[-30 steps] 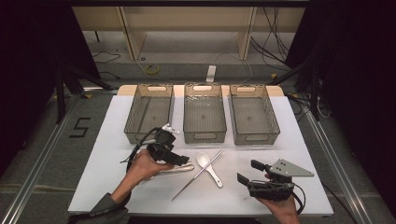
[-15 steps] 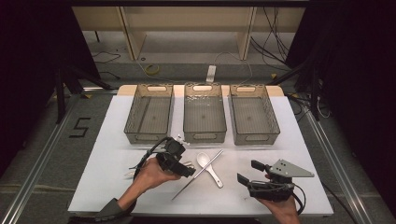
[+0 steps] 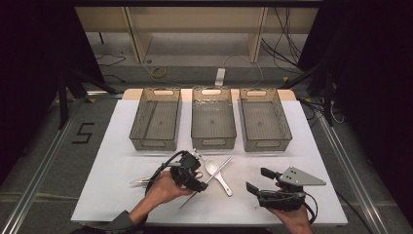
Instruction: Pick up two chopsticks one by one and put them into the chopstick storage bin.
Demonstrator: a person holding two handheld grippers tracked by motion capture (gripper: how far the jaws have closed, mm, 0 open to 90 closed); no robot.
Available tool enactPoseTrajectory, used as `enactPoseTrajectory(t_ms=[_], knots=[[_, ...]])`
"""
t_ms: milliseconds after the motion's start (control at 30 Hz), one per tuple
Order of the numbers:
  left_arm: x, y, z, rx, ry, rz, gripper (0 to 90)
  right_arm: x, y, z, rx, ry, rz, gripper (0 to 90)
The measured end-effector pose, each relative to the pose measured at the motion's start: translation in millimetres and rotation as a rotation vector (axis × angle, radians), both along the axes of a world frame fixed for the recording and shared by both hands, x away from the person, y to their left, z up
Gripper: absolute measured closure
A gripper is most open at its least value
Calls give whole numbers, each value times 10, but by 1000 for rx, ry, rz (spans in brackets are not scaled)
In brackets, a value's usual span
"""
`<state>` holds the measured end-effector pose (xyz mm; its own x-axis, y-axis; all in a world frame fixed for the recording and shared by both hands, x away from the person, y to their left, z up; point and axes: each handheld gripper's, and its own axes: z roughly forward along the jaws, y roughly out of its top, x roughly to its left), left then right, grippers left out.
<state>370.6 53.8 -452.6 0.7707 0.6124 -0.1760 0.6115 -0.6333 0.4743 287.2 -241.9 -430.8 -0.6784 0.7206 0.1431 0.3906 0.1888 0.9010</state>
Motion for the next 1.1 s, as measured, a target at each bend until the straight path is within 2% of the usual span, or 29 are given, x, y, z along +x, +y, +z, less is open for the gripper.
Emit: enactPoseTrajectory(t_ms=[167,300,667,733,933,1100], knots=[[-21,-52,-56,12,3,-19,534,-2,-11,2,1,-2,-4,265],[-4,-59,-94,17,8,-11,592,-3,-5,5,-1,-1,-2,265],[0,-105,-149,42,4,-21,708,-2,10,4,-3,1,1,266],[4,-110,-148,61,-8,-33,733,-1,10,4,-3,1,1,267],[-1,-111,-152,78,-33,-33,810,-2,13,2,-5,2,0,268],[15,-93,-155,66,-25,-35,850,1,14,-2,-11,5,0,272]])
